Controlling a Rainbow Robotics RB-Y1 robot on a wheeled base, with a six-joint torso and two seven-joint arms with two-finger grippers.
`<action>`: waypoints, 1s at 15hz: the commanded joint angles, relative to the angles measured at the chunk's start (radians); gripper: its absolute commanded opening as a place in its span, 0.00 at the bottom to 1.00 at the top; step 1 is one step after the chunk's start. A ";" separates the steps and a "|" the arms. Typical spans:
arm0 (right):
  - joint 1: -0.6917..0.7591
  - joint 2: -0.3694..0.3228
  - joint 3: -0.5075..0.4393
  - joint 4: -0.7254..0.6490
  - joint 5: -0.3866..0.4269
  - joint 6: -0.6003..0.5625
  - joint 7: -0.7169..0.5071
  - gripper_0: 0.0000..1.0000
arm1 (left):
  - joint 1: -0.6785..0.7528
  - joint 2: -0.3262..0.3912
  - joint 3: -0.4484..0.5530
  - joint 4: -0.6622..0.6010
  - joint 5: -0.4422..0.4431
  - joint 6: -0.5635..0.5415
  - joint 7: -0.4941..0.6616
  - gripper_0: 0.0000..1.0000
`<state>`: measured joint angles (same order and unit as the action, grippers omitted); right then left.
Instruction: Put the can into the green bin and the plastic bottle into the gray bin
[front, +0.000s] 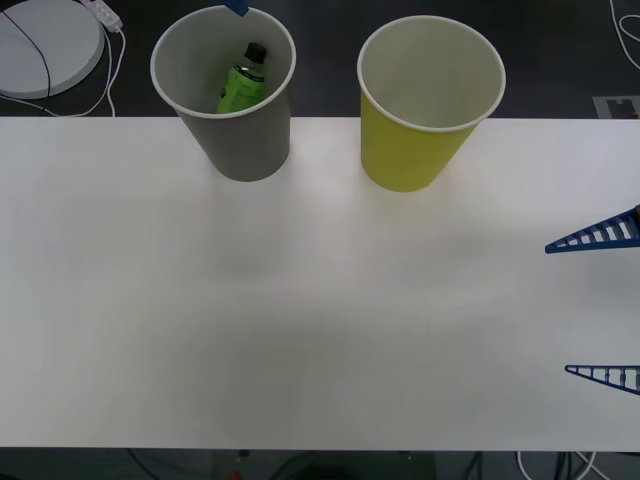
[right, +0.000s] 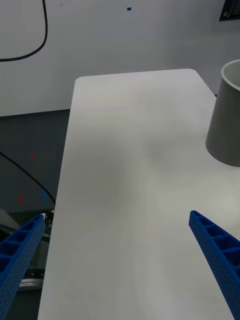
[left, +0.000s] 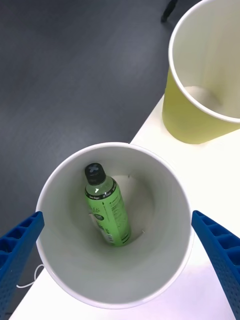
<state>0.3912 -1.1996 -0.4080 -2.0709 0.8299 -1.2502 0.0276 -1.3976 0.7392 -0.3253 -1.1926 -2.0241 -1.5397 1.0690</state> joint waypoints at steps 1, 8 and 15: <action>0.000 0.000 0.000 0.000 0.000 0.000 0.000 1.00 | 0.002 0.006 0.000 -0.001 0.007 -0.007 -0.004 1.00; 0.000 0.000 0.000 0.000 0.000 0.000 0.000 1.00 | 0.078 0.094 0.003 -0.133 0.061 -0.013 0.002 1.00; 0.000 0.000 0.000 0.000 0.000 0.000 0.000 1.00 | 0.293 0.221 0.126 -0.354 0.151 -0.003 0.022 1.00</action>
<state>0.3912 -1.1996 -0.4080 -2.0709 0.8299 -1.2502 0.0276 -1.1265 0.9494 -0.2129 -1.5239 -1.8784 -1.5435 1.0874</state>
